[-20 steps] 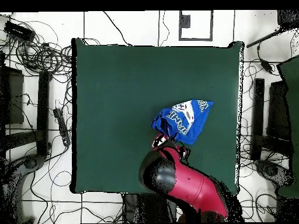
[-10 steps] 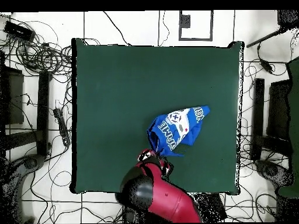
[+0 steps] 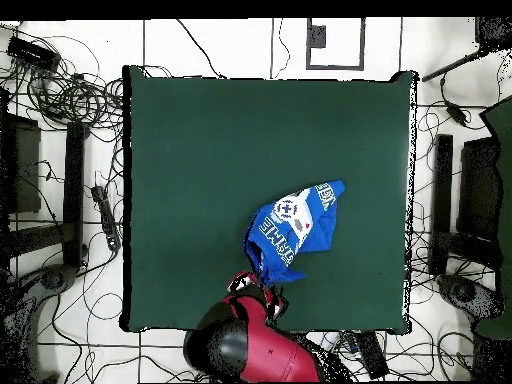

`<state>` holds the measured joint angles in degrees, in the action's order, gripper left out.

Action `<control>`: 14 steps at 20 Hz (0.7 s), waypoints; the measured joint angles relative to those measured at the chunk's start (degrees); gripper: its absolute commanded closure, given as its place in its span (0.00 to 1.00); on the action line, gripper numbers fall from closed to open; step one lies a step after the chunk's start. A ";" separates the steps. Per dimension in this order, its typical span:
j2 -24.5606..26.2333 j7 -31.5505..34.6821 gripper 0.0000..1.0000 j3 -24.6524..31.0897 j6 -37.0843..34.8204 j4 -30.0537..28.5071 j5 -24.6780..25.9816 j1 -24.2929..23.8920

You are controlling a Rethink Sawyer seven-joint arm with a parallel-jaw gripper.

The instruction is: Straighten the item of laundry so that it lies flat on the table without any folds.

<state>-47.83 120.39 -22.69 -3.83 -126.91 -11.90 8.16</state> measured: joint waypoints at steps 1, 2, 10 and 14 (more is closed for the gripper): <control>-0.03 0.00 0.00 -0.32 0.00 -0.15 -0.14 0.04; -0.01 0.00 0.00 -0.43 0.00 -0.28 -0.26 -0.14; -0.68 0.00 0.00 -0.44 -0.67 -0.18 -0.33 -4.11; -2.56 0.00 0.00 -0.44 -5.61 1.78 0.26 -11.18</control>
<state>-50.39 120.39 -23.13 -9.44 -125.13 -11.64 -3.02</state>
